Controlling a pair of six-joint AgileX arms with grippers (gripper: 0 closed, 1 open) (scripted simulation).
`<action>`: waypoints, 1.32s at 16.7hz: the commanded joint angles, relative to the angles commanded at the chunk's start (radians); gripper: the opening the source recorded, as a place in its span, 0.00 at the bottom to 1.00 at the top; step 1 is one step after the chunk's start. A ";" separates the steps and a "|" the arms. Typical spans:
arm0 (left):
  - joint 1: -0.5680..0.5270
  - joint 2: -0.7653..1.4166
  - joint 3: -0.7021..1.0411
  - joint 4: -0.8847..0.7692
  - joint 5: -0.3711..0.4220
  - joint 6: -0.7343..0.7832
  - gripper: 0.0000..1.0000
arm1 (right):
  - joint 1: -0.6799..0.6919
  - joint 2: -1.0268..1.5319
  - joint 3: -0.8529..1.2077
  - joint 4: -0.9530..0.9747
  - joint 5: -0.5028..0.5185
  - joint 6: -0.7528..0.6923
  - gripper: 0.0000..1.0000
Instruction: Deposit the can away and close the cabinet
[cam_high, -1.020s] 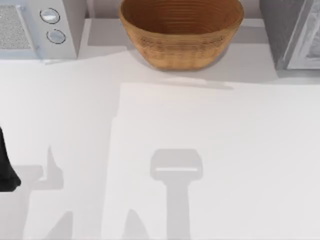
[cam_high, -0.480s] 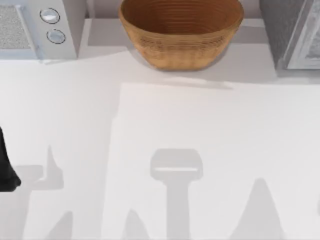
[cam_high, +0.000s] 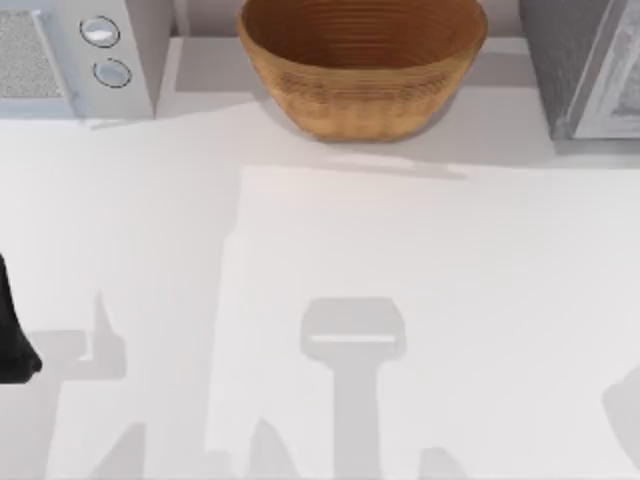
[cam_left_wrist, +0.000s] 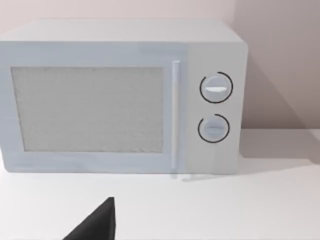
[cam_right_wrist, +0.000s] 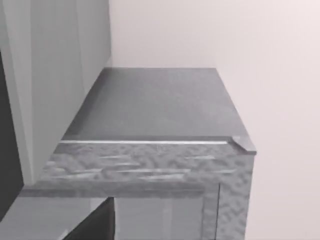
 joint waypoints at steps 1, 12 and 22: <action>0.000 0.000 0.000 0.000 0.000 0.000 1.00 | 0.000 -0.001 0.002 -0.002 0.000 0.000 1.00; 0.000 0.000 0.000 0.000 0.000 0.000 1.00 | 0.282 0.024 0.031 -0.023 0.283 0.003 1.00; 0.000 0.000 0.000 0.000 0.000 0.000 1.00 | 1.221 -0.009 0.017 -0.052 1.221 0.001 1.00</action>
